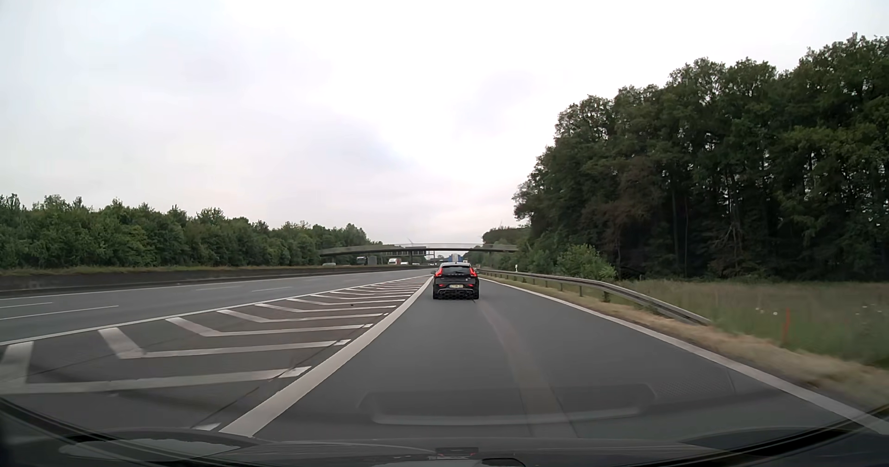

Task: Follow the waypoints while adhering to traffic rules and regulations

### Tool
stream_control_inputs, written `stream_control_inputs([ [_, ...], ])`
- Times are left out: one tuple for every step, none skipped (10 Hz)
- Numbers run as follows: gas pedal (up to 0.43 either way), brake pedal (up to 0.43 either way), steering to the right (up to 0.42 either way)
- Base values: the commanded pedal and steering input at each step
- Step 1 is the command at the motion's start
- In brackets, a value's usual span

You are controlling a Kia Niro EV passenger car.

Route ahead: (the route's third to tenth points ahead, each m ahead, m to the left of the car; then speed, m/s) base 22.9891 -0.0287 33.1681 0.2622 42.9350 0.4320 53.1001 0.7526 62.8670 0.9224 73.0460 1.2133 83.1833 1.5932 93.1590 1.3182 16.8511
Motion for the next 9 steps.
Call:
stream_control_inputs([
  [0.28,0.0,-0.005],
  [0.311,0.0,0.0],
  [0.339,0.0,0.0],
  [0.37,0.0,0.0],
  [0.37,0.0,0.0],
  [0.37,0.0,0.0],
  [0.37,0.0,0.0],
  [0.37,0.0,0.0],
  [0.37,0.0,0.0],
])
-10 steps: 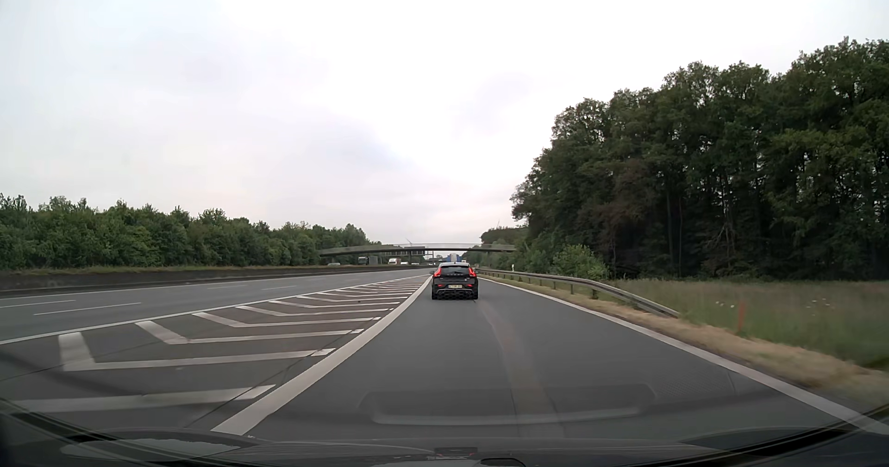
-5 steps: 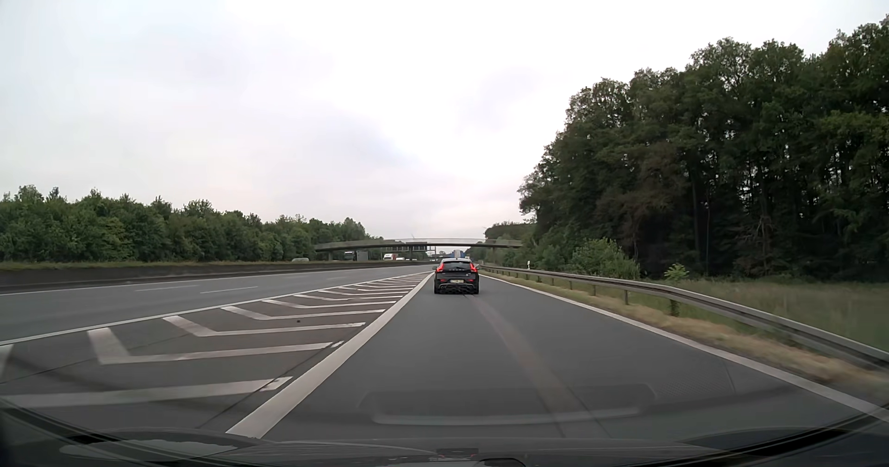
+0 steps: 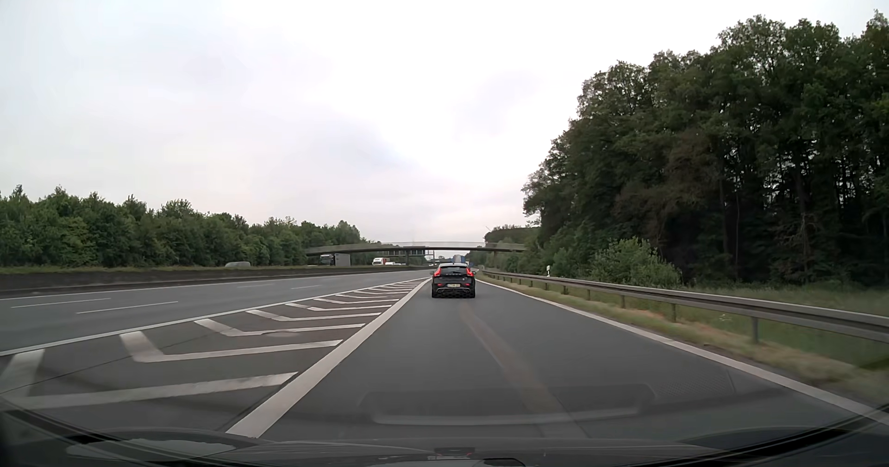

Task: Follow the waypoints while adhering to traffic rules and regulations

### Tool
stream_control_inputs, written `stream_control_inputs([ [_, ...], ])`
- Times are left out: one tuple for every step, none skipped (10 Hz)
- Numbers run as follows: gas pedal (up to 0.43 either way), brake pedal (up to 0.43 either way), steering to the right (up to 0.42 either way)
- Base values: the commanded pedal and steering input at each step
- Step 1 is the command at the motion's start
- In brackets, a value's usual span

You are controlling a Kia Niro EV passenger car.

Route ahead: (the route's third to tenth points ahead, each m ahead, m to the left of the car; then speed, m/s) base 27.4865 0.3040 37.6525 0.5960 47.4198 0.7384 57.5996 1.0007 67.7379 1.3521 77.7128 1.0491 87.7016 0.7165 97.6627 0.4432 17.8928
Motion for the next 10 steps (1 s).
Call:
stream_control_inputs([
  [0.37,0.0,0.0],
  [0.37,0.0,-0.001],
  [0.37,0.0,0.0],
  [0.37,0.0,-0.001],
  [0.37,0.0,-0.001],
  [0.37,0.0,-0.001],
  [0.37,0.0,-0.001],
  [0.37,0.0,-0.001],
  [0.358,0.0,-0.002],
  [0.358,0.0,-0.003],
])
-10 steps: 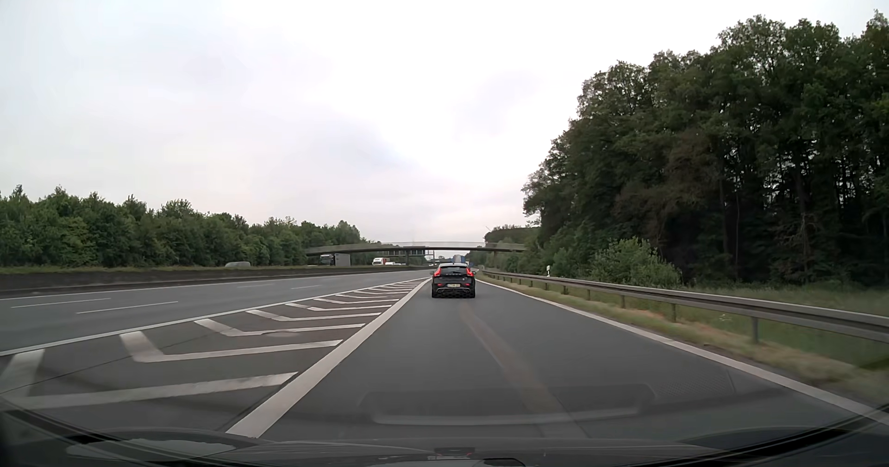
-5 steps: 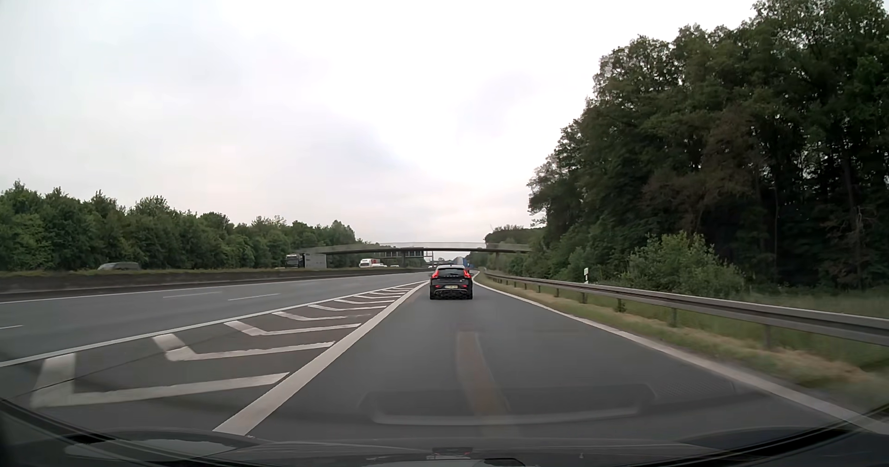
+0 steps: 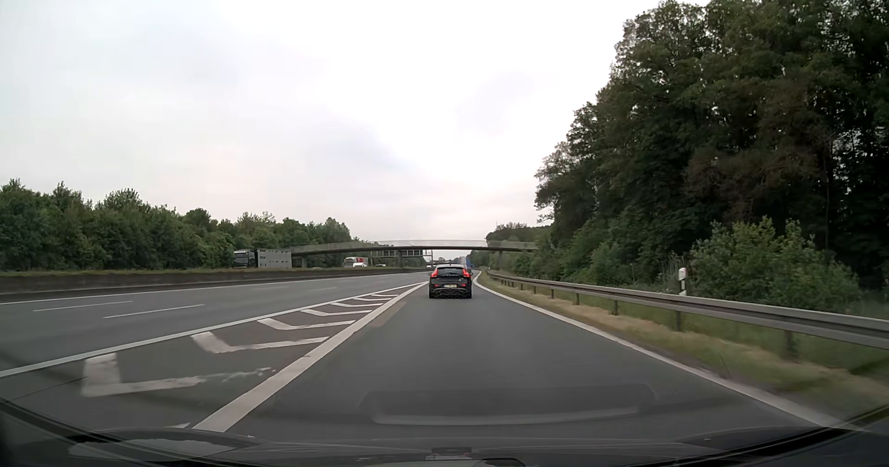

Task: Follow the waypoints while adhering to traffic rules and regulations

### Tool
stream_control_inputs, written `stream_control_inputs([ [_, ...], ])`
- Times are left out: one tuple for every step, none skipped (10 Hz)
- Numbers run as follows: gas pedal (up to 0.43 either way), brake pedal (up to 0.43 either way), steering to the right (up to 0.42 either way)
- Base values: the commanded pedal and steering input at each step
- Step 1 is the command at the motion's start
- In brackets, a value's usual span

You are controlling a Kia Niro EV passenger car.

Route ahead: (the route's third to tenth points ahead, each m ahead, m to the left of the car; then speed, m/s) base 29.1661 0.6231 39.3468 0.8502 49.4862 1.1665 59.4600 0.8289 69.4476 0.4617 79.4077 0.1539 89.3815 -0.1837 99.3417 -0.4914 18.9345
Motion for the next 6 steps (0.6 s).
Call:
stream_control_inputs([
  [0.358,0.0,-0.003],
  [0.358,0.0,-0.003],
  [0.358,0.0,-0.002],
  [0.358,0.0,-0.002],
  [0.358,0.0,-0.002],
  [0.358,0.0,-0.001],
])
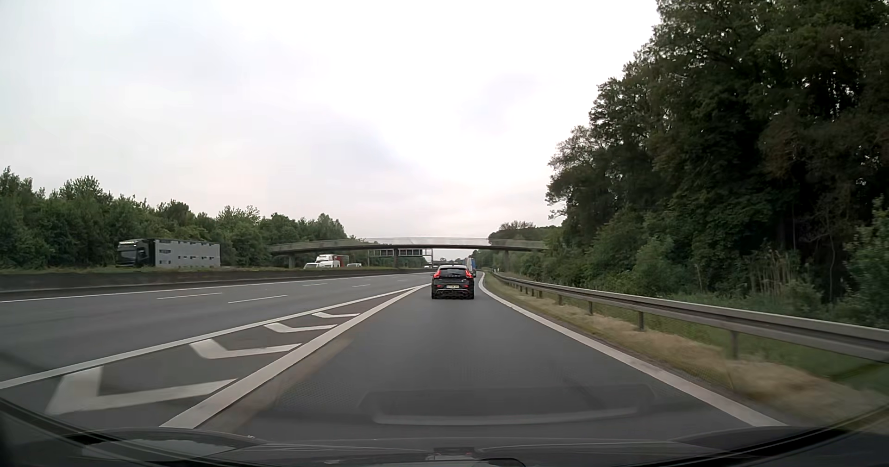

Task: Follow the waypoints while adhering to traffic rules and regulations

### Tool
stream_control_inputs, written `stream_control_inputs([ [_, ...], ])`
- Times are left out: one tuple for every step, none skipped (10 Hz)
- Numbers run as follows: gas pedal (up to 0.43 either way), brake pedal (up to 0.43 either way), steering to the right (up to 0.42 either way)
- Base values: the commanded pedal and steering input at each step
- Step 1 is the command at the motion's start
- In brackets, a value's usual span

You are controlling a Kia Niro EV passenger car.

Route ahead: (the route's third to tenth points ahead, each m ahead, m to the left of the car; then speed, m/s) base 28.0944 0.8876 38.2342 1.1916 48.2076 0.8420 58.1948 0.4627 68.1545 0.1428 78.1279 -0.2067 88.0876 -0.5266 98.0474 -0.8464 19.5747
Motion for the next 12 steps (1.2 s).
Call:
stream_control_inputs([
  [0.358,0.0,-0.001],
  [0.358,0.0,0.001],
  [0.358,0.0,0.003],
  [0.358,0.0,0.003],
  [0.358,0.0,0.0],
  [0.358,0.0,-0.004],
  [0.358,0.0,-0.002],
  [0.331,0.0,0.001],
  [0.299,0.0,0.006],
  [0.299,0.0,0.006],
  [0.299,0.0,0.006],
  [0.299,0.0,0.005],
])
